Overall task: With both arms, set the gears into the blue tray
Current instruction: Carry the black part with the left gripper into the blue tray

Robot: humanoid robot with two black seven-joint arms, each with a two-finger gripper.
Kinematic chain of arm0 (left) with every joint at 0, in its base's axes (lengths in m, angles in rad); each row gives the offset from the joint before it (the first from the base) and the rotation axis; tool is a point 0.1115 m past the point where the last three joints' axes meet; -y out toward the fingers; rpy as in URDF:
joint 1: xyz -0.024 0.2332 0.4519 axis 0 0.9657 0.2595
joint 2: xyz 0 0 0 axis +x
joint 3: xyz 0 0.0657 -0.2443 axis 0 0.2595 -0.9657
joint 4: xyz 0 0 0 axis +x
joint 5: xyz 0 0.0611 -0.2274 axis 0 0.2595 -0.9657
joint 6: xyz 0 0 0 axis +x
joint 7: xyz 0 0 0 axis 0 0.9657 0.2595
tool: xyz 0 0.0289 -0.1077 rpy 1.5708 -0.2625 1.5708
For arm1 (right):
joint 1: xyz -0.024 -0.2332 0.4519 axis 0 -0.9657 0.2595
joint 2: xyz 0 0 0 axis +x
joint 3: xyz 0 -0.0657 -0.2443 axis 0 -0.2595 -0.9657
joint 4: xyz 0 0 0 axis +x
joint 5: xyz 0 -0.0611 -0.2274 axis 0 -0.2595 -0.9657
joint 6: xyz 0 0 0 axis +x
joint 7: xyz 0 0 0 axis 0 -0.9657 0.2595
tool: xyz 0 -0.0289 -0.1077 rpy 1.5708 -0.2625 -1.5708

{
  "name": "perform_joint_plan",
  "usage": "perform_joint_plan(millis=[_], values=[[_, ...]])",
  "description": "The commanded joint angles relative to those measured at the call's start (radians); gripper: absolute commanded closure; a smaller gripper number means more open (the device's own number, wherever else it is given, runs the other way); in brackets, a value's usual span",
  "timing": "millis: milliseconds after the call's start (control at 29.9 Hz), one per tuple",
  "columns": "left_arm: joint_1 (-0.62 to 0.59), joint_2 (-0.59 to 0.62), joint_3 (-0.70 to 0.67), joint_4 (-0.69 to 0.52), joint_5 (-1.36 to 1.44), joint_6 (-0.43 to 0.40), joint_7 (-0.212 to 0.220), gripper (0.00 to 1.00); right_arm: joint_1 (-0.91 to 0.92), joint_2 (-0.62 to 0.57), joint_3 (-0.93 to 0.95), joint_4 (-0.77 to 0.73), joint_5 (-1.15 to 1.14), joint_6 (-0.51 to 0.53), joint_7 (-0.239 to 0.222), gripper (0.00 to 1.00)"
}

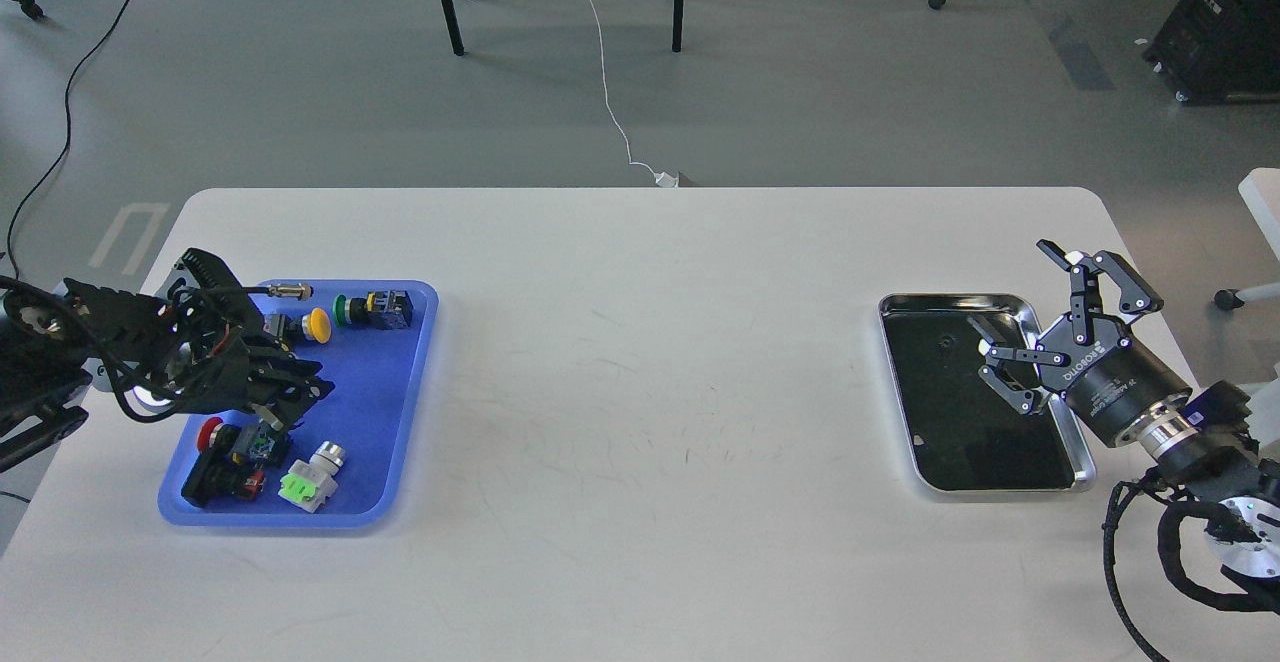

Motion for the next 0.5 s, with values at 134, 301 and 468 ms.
perform_joint_plan(millis=[134,301,468], values=[[0.001,-0.032,-0.007,0.034,0.000,0.015,0.000,0.44,-0.009,0.000,0.000,0.001,0.000,0.000,0.000,0.02],[-0.001,-0.022,-0.008,0.022,0.000,0.015,0.000,0.25,-0.011,-0.002,0.000,0.001,0.000,0.000,0.000,0.01],[-0.016,-0.002,-0.052,-0.009,-0.052,0.009,0.000,0.22,-0.011,-0.002,0.002,0.001,0.000,0.000,0.000,0.02]])
